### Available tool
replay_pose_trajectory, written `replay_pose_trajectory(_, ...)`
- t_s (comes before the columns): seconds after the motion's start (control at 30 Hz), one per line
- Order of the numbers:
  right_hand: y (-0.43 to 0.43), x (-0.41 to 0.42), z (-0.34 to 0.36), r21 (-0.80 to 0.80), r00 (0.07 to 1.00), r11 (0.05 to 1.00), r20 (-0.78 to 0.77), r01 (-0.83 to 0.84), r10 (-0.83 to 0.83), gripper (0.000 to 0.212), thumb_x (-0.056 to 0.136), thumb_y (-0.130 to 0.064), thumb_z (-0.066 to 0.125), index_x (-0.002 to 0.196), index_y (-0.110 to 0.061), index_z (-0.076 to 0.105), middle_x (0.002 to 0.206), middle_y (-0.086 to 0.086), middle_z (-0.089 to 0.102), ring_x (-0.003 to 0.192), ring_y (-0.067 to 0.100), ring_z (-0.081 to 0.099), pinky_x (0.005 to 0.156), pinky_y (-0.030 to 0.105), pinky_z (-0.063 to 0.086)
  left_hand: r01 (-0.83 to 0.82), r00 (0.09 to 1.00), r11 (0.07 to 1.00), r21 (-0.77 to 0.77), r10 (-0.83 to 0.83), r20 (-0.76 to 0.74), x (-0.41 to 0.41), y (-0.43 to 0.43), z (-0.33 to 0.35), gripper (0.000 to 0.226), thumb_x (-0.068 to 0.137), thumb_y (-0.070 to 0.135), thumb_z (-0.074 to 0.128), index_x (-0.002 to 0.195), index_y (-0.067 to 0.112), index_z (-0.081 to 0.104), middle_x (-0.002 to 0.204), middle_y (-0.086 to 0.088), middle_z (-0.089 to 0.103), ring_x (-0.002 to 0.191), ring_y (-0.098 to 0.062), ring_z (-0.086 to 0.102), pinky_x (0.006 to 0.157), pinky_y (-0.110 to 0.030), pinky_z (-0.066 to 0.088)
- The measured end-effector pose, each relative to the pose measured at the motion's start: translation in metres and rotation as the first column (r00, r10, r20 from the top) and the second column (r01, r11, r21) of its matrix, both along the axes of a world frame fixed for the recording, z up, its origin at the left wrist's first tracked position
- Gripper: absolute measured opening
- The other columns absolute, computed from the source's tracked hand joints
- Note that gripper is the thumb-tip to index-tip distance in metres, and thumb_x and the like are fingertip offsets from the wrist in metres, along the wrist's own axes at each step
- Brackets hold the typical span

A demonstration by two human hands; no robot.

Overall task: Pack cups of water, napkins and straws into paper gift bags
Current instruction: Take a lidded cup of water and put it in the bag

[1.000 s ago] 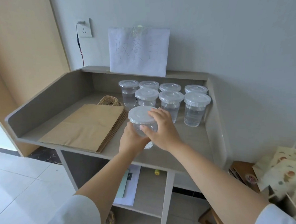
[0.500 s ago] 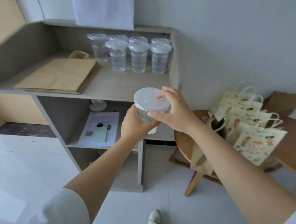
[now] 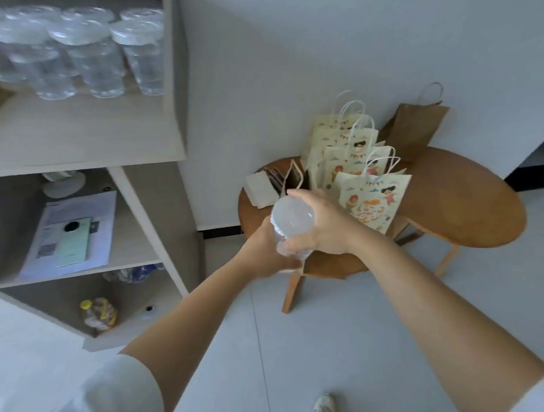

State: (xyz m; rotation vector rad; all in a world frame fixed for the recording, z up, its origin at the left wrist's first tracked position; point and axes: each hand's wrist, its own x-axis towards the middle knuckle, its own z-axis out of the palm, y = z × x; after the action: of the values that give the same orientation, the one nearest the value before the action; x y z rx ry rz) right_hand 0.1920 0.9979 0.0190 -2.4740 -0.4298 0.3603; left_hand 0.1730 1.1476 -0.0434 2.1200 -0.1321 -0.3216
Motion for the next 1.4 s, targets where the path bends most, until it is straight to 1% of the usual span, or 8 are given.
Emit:
replay_pose_trajectory(0.23,-0.087,0.048,-0.037,-0.007,0.995,0.996,0.023,0.093,-0.093,0.096,0.067,-0.036,0.079,0.145,-0.028,0.025,0.138,0.001,0.028,0.13,0.019,0.021,0.099,0.033,0.027,-0.255,0.94,0.834,0.489,0.332,-0.077,0.073,-0.059,-0.051,0.035,0.091,0.028,0.042,0.123,0.019,0.053,0.118,-0.011,0.049,0.111,-0.031,0.046,0.093,-0.044,0.047)
replay_pose_trajectory(0.4,-0.111,0.078,-0.046,-0.033,0.995,0.996,0.039,0.088,-0.087,0.095,0.067,-0.042,0.078,0.145,-0.029,0.025,0.137,0.0,0.029,0.127,0.02,0.024,0.097,0.037,0.032,-0.356,0.87,0.809,0.467,0.47,-0.151,0.108,-0.075,-0.073,0.042,0.096,0.039,0.026,0.102,0.015,0.059,0.108,-0.012,0.059,0.093,-0.029,0.055,0.076,-0.037,0.052)
replay_pose_trajectory(0.5,-0.111,0.092,-0.05,-0.026,0.996,0.996,0.031,0.08,-0.079,0.095,0.067,-0.043,0.078,0.144,-0.029,0.025,0.137,-0.001,0.029,0.126,0.019,0.025,0.095,0.036,0.033,-0.441,0.809,0.817,0.372,0.541,-0.231,0.123,-0.082,-0.074,0.043,0.096,0.043,0.033,0.124,0.018,0.053,0.116,-0.011,0.056,0.09,-0.027,0.057,0.062,-0.029,0.048)
replay_pose_trajectory(0.7,-0.107,0.113,-0.054,0.007,0.995,0.995,0.018,0.098,-0.098,0.095,0.067,-0.042,0.079,0.144,-0.03,0.025,0.136,-0.002,0.029,0.126,0.017,0.026,0.094,0.033,0.033,-0.691,0.565,0.692,0.21,0.697,-0.441,0.15,-0.094,-0.073,0.064,0.092,0.051,0.047,0.144,0.021,0.028,0.137,-0.013,0.034,0.112,-0.032,0.051,0.095,-0.04,0.048)
replay_pose_trajectory(1.0,-0.116,0.154,-0.039,0.075,0.966,0.968,0.081,0.24,-0.246,0.094,0.064,-0.042,0.08,0.142,-0.029,0.03,0.135,0.0,0.031,0.128,0.019,0.027,0.091,0.03,0.029,-0.45,0.809,0.804,0.389,0.552,-0.203,0.159,-0.05,-0.086,0.051,0.089,-0.004,0.039,0.137,0.014,0.042,0.134,-0.012,0.034,0.105,-0.032,0.054,0.091,-0.039,0.05)
replay_pose_trajectory(1.13,-0.114,0.169,-0.029,0.106,0.946,0.951,0.12,0.291,-0.302,0.094,0.064,-0.04,0.081,0.143,-0.03,0.03,0.136,0.0,0.03,0.129,0.019,0.026,0.095,0.032,0.03,-0.535,0.787,0.768,0.353,0.605,-0.121,0.167,-0.026,-0.085,0.026,0.098,0.022,0.041,0.1,0.003,0.059,0.093,-0.012,0.059,0.08,-0.029,0.058,0.069,-0.036,0.05)
replay_pose_trajectory(1.23,-0.108,0.178,-0.023,0.094,0.94,0.954,0.166,0.284,-0.297,0.09,0.067,-0.036,0.08,0.142,-0.03,0.03,0.137,0.0,0.029,0.129,0.019,0.027,0.095,0.032,0.032,-0.538,0.8,0.777,0.327,0.593,-0.092,0.177,-0.015,-0.078,0.041,0.099,0.029,0.038,0.064,0.008,0.045,0.063,-0.003,0.044,0.069,-0.025,0.048,0.06,-0.029,0.037)
replay_pose_trajectory(1.4,-0.092,0.189,-0.019,0.142,0.939,0.946,0.148,0.291,-0.311,0.089,0.068,-0.033,0.08,0.142,-0.03,0.03,0.136,-0.002,0.028,0.128,0.018,0.027,0.094,0.03,0.03,-0.6,0.68,0.668,0.44,0.716,-0.158,0.191,-0.012,-0.073,0.067,0.089,0.064,0.034,0.104,0.005,0.062,0.111,-0.011,0.051,0.106,-0.03,0.051,0.087,-0.039,0.049)
